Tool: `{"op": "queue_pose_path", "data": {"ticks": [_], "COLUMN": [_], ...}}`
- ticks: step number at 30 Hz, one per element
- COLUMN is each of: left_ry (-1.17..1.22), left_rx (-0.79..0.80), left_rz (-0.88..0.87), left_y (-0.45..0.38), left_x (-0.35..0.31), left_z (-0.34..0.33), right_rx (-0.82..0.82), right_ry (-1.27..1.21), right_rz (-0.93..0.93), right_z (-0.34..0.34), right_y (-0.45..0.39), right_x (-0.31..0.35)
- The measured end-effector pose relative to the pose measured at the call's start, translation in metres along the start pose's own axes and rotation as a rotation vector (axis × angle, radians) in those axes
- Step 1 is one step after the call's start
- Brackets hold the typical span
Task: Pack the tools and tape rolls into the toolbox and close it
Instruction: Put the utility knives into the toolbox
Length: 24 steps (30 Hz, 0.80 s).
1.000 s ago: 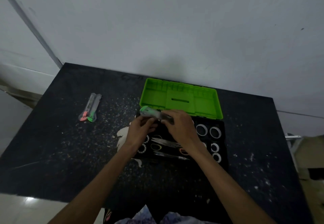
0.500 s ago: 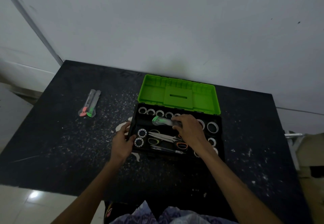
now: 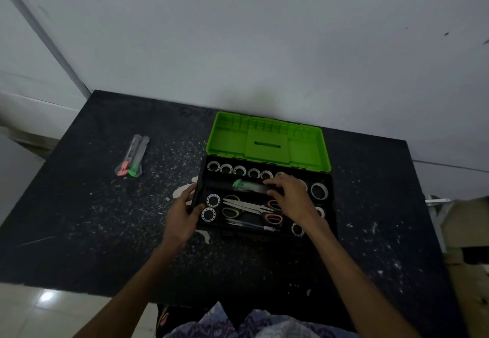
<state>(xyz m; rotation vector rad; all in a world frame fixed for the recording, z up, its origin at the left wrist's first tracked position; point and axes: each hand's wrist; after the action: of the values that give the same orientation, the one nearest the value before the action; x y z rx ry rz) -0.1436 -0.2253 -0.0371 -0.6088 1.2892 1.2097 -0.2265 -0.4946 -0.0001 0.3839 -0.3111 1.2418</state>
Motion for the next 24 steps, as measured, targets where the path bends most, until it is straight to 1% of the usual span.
{"op": "queue_pose_path", "data": {"ticks": [3,6,8,10,13,16,20,22,24], "left_ry": [0.005,0.006,-0.013,-0.066,-0.087,-0.11,-0.175,-0.182,-0.186], "left_rx": [0.021,0.061,0.075,0.064,-0.002,-0.092,-0.185,-0.217,-0.236], "left_rz": [0.008,0.002,0.02,0.045,0.101,0.147,0.153,0.16,0.161], "left_y": [-0.001,0.001,-0.001,-0.006,-0.021,-0.037,-0.058,-0.07,-0.083], "left_x": [-0.001,-0.006,-0.007,-0.002,0.015,0.026,0.029,0.025,0.022], "left_z": [0.003,0.011,0.022,0.038,0.071,0.102,0.131,0.139,0.147], "right_rx": [-0.035,-0.106,-0.122,-0.106,-0.023,0.096,0.376,0.457,0.499], "right_ry": [-0.061,-0.166,-0.247,-0.292,-0.294,-0.329,-0.402,-0.431,-0.441], "right_rz": [-0.02,-0.029,0.0,0.077,0.192,0.227,0.086,-0.008,-0.103], "right_z": [-0.003,-0.005,-0.006,-0.01,-0.025,-0.047,-0.085,-0.105,-0.124], "right_y": [0.001,-0.003,-0.014,-0.028,-0.056,-0.085,-0.121,-0.137,-0.151], "right_x": [0.004,0.02,0.043,0.07,0.113,0.15,0.2,0.219,0.238]}}
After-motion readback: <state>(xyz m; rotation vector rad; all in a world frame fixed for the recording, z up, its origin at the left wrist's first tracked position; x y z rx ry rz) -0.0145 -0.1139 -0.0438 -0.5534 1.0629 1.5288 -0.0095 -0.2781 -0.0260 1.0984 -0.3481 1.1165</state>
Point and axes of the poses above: each hand's wrist, its own y-axis away from the middle knuckle, its own z-axis out of the back of the hand, x = y × z, and after that the axes turned 7 degrees about y, right-handed
